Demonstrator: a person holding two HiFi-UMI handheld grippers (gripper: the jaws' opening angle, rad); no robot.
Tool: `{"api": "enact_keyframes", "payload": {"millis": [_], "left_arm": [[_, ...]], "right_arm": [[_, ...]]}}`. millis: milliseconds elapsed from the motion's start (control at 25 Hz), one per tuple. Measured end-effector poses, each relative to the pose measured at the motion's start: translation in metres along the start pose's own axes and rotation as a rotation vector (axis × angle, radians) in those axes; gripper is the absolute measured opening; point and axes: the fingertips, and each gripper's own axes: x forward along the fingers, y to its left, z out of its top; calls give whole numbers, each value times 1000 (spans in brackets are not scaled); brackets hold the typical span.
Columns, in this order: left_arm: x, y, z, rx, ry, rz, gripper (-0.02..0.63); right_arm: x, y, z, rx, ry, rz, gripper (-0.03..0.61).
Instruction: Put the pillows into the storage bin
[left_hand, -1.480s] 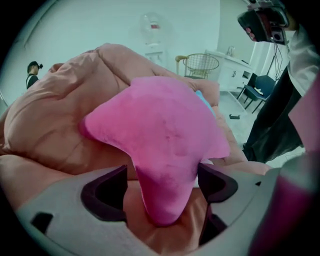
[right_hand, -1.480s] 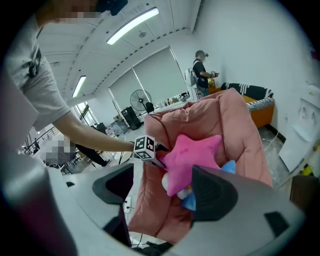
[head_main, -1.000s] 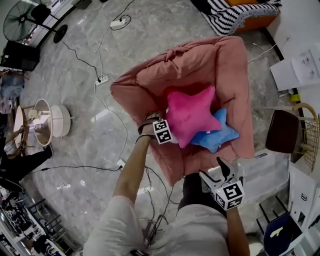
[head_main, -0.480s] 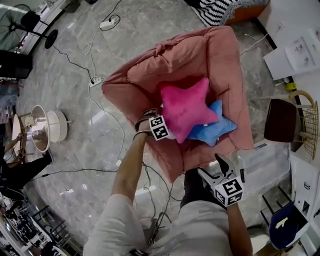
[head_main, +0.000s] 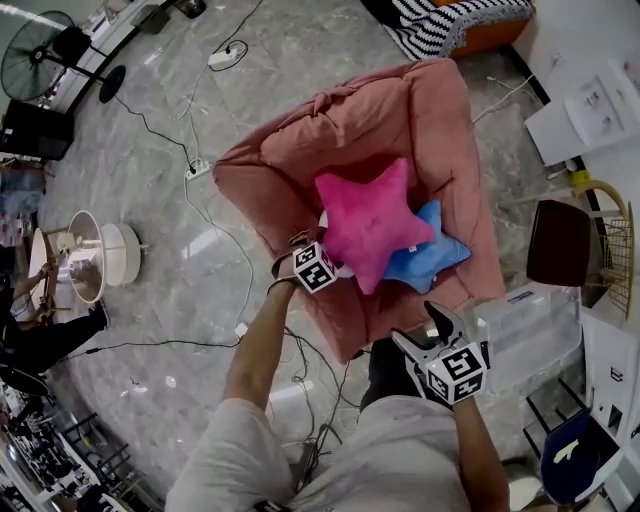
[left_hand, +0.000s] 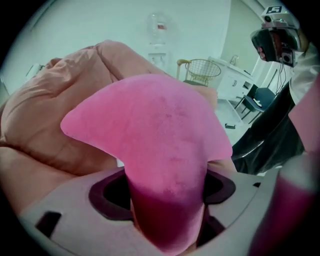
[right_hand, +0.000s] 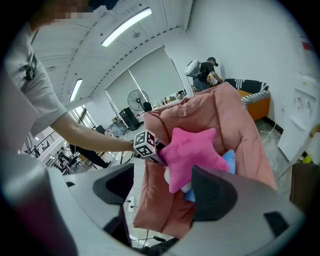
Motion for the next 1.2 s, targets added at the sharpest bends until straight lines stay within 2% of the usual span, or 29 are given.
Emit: {"api": "enact_keyframes", "payload": {"millis": [160,360,560,680,880,920,1000,1200], "left_arm": [[-16,-19,7,-76,-78,10,379],[-32,-35,15,-146,-155,24,370],[-46,-51,26,-216,-210,21,368],[-53,-59,33,-257,-243,20,368],[-66,-74,43,-295,-304,17,368],[-68,-77,45,-298,-312,17,368],[-72,-80,49,-303,-328,20,368],[-80,-87,66,-340,-391,3,370]], "right_arm": [[-1,-3,-14,26,8,3,353],[16,-20,-43,149,36,7,353],[58,-43,-73,263,92,2,354],[88,-57,-84,334,117,-19,377],[109,-56,-99,393,188,-11,396],[109,-55,-100,402,186,-14,390],[104,-55,-95,390,157,-40,295],[77,-60,-77,257,75,-124,229]]}}
